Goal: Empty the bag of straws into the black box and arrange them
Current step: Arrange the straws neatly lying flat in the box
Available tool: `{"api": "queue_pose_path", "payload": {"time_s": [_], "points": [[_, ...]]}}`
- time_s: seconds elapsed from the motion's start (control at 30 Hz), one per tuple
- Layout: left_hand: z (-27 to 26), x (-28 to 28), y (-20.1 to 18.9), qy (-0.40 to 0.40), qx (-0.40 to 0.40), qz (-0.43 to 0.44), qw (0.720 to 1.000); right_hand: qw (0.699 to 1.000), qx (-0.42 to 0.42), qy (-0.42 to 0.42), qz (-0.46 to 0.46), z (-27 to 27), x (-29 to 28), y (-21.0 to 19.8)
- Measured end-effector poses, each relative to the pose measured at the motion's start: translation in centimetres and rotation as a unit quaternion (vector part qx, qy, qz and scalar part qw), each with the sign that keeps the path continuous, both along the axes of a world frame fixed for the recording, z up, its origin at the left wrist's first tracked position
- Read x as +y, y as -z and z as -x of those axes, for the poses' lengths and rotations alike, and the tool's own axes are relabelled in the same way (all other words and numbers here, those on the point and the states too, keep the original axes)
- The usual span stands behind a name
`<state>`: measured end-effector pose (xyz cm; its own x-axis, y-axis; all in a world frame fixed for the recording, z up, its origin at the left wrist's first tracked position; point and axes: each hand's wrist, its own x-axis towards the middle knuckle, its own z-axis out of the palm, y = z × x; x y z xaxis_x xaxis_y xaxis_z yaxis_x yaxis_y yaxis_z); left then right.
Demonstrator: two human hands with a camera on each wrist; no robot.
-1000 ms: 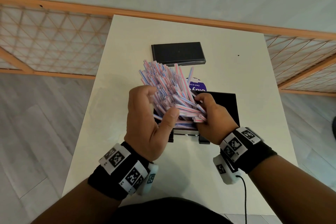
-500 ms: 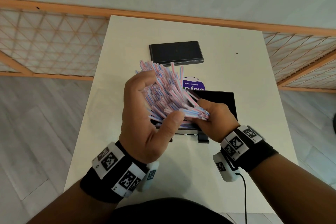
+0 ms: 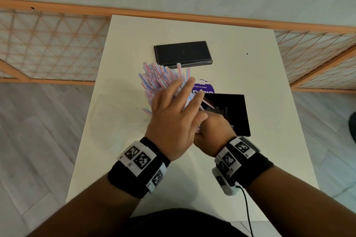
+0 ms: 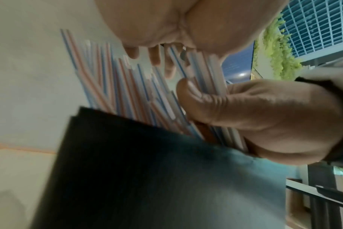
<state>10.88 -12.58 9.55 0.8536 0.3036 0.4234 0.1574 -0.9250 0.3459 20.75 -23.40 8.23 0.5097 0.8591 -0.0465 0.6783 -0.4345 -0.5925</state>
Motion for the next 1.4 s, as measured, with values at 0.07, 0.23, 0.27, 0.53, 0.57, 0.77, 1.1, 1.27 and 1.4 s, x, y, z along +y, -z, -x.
{"api": "queue_pose_path", "payload": {"time_s": [0.07,0.23,0.27,0.53,0.57,0.77,1.1,1.27,1.4], "points": [[0.7,0.1,-0.2,-0.006,-0.041,-0.004,0.999,0.998,-0.028,-0.033,0.054,-0.4,0.1,0.7],[3.3,1.5,-1.2,-0.051,-0.175,0.110,0.977,0.999,-0.013,-0.005,0.048,-1.5,-0.8,0.5],[3.7,2.0,-1.2,-0.067,-0.182,0.149,0.970,0.999,-0.002,0.006,0.044,-1.9,-1.3,0.2],[4.0,2.6,-0.3,-0.118,-0.136,0.271,0.945,0.983,0.084,0.004,0.162,-4.3,-1.7,0.5],[3.9,2.2,-0.1,-0.125,-0.125,0.278,0.944,0.983,0.090,-0.008,0.163,-4.2,-1.2,0.6],[3.4,0.7,1.1,-0.104,-0.091,0.265,0.954,0.985,0.072,-0.011,0.155,-3.9,0.4,1.1],[3.6,1.2,-0.2,-0.083,-0.117,0.235,0.962,0.994,0.019,-0.031,0.106,-3.7,-0.3,0.2],[3.1,1.1,-2.1,-0.011,-0.134,0.159,0.978,0.994,-0.033,-0.058,0.090,-2.4,-2.5,0.1],[1.5,0.2,-1.2,0.050,-0.057,0.031,0.997,0.986,-0.078,-0.064,0.135,-0.8,-2.1,1.2]]}}
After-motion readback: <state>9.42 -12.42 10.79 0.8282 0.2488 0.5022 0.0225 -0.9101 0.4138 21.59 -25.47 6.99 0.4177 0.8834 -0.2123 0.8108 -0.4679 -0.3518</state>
